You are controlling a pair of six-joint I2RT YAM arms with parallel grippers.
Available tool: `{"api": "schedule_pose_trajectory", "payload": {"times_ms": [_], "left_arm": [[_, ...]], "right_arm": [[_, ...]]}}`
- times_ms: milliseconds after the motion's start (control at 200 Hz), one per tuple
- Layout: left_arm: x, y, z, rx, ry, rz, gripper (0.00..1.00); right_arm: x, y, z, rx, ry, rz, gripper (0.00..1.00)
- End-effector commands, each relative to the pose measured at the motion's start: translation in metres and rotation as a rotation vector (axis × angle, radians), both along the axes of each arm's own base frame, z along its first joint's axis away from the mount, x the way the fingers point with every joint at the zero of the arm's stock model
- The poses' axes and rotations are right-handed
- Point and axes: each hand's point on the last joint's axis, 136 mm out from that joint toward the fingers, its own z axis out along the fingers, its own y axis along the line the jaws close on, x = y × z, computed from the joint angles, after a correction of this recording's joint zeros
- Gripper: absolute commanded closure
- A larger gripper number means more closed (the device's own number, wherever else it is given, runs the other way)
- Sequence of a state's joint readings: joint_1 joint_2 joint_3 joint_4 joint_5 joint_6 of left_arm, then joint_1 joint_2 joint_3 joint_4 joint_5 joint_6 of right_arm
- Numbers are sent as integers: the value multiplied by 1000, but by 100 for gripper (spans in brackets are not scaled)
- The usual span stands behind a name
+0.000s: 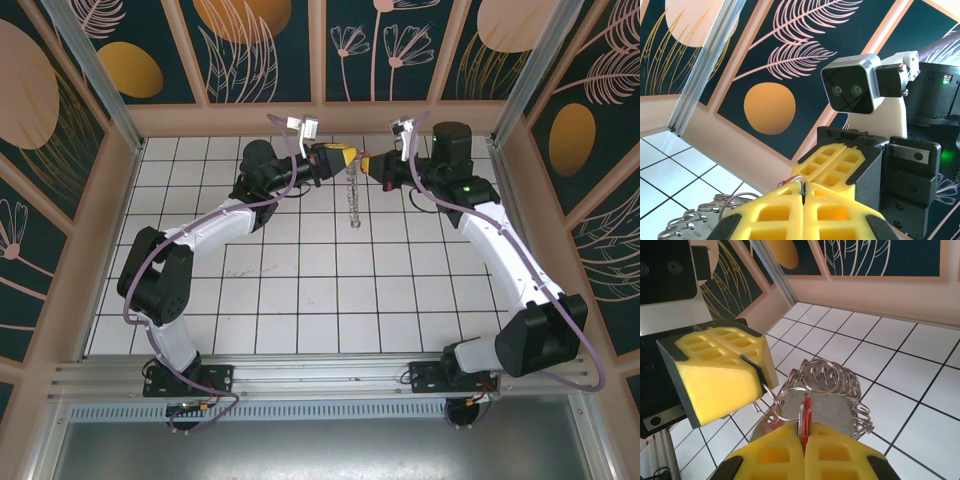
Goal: Put the keys on the keyring
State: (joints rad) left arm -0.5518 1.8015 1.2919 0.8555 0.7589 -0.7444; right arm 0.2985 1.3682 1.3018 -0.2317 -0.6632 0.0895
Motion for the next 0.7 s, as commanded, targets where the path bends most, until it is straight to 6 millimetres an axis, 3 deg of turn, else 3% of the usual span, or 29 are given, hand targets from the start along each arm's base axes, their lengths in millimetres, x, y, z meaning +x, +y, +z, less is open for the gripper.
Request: {"api": "schedule_pose_trajectory", "payload": {"times_ms": [0, 205, 596, 696], "left_arm": [[-10, 0, 13, -22, -62, -28, 100], [-11, -1, 12, -23, -63, -32, 100], [-8, 0, 13, -27, -49, -12, 100], [-6, 1, 14, -32, -45, 4, 93]], "right_arm": [[-1, 5, 24, -14, -77, 2, 100], [5, 4, 37, -44, -112, -37, 100], [17, -10, 32, -123, -99, -135, 100], [19, -8, 28, -130, -83, -126, 100]]}}
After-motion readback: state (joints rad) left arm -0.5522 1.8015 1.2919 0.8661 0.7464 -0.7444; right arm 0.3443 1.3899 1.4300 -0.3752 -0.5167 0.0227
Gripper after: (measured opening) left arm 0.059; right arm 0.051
